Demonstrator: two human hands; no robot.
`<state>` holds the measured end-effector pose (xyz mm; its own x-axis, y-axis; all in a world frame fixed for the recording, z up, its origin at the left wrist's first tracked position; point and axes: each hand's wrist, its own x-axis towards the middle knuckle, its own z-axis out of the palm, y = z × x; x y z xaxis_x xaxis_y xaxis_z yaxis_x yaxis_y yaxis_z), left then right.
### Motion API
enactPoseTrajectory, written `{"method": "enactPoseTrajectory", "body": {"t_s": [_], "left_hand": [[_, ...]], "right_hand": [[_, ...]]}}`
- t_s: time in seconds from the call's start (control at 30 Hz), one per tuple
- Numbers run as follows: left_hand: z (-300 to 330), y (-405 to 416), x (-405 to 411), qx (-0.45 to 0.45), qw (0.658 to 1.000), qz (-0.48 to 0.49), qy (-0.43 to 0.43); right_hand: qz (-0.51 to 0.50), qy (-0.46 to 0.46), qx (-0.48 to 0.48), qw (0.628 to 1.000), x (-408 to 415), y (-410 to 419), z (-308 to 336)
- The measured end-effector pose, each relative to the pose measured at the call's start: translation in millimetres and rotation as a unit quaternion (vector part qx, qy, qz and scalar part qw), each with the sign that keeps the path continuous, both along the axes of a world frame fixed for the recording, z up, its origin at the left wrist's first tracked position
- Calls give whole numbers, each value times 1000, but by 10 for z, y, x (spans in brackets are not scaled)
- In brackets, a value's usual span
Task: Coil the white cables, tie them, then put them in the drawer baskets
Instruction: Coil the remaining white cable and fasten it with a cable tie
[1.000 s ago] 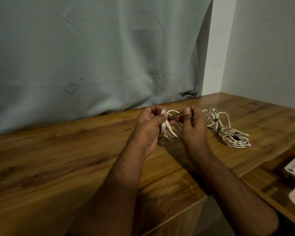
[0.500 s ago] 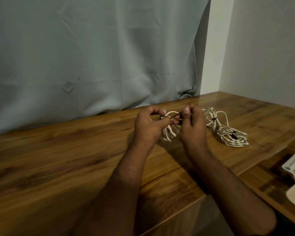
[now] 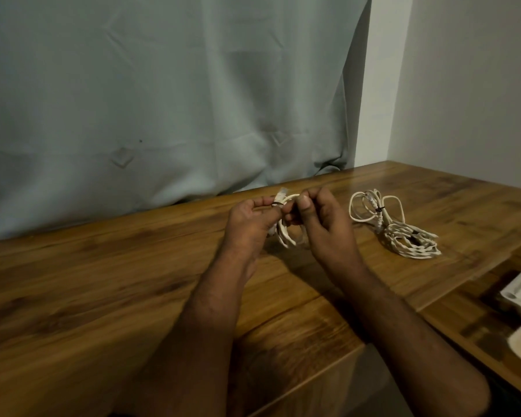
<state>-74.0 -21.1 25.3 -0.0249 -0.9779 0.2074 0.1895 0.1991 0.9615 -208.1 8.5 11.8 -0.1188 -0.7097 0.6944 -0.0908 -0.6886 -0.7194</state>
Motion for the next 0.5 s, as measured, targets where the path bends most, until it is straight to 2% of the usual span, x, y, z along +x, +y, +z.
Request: {"method": "enactPoseTrajectory", "body": {"t_s": [0.2, 0.3, 0.5], "left_hand": [[39, 8, -14, -38, 999, -13, 20], [53, 15, -16, -41, 999, -5, 22], [69, 56, -30, -54, 998, -26, 14]], "right_hand": [[46, -130, 13, 990, -19, 19, 74], [31, -118, 10, 992, -20, 14, 69], [-64, -38, -29, 997, -53, 21, 60]]}}
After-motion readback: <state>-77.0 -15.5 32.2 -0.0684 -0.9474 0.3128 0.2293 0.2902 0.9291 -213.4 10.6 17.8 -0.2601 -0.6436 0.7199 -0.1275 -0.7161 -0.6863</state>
